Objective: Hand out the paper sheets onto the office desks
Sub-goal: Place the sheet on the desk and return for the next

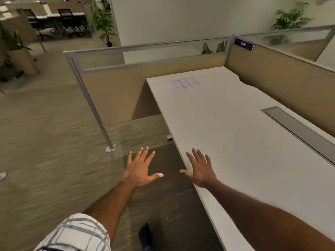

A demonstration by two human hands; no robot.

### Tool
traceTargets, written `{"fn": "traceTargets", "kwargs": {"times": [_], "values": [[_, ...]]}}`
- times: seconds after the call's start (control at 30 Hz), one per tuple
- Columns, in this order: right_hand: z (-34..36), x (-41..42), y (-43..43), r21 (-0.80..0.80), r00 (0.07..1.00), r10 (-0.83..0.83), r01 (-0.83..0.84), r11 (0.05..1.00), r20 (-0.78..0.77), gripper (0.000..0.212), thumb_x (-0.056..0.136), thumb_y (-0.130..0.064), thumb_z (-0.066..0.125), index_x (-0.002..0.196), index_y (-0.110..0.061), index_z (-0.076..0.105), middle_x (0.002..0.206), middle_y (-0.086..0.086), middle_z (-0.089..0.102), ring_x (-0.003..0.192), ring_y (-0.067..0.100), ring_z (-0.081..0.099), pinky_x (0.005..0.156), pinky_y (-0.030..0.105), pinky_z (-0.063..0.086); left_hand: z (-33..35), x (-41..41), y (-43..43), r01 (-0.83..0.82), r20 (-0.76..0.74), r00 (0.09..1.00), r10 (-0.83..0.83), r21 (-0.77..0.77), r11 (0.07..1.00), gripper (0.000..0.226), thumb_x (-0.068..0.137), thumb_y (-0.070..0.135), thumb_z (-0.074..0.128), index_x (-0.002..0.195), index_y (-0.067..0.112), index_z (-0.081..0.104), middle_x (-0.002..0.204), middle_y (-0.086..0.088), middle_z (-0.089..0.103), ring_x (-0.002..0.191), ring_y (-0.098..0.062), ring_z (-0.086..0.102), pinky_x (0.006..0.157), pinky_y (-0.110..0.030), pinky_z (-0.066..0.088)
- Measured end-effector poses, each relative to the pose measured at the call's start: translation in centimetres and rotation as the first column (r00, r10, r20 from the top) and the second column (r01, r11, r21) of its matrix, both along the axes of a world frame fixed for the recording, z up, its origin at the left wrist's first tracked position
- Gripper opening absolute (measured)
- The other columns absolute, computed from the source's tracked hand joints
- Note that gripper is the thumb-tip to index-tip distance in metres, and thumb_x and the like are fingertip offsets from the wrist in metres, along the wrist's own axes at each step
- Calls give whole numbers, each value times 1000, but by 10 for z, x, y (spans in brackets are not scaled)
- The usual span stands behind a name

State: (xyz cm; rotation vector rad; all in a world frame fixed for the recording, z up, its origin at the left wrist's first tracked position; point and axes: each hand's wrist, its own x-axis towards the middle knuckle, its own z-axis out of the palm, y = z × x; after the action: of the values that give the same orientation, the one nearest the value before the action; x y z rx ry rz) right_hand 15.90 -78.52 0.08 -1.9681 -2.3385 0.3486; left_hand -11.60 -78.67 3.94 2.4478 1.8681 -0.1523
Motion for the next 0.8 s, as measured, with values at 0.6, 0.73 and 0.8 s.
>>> {"fn": "traceTargets", "kwargs": {"times": [0.6, 0.73, 0.8], "values": [[6, -64, 306, -8, 958, -287, 287, 958, -5, 89, 81, -83, 15, 154, -34, 5, 165, -2, -7, 151, 21, -9, 121, 48, -5, 2, -78, 381, 191, 75, 978, -193, 32, 981, 114, 63, 97, 9, 155, 30, 7, 164, -3, -1, 151, -21, -2, 117, -59, -1], [-5, -65, 377, -11, 948, -318, 317, 948, -24, 89, 82, -82, 17, 155, -32, 6, 165, -1, -6, 151, 21, -8, 122, 49, -3, 1, -72, 460, 233, 66, 970, -235, 33, 972, 110, 67, 95, 16, 155, 29, 10, 164, -2, -1, 151, -21, -3, 118, -59, -2], [-10, -65, 415, -17, 938, -342, 342, 940, -48, 89, 83, -82, 19, 155, -32, 5, 165, 0, -6, 151, 20, -8, 122, 48, -2, -1, -68, 501, 248, 71, 966, -250, 37, 968, 111, 66, 95, 15, 155, 30, 9, 164, -2, -1, 151, -21, -4, 118, -59, -3]]}}
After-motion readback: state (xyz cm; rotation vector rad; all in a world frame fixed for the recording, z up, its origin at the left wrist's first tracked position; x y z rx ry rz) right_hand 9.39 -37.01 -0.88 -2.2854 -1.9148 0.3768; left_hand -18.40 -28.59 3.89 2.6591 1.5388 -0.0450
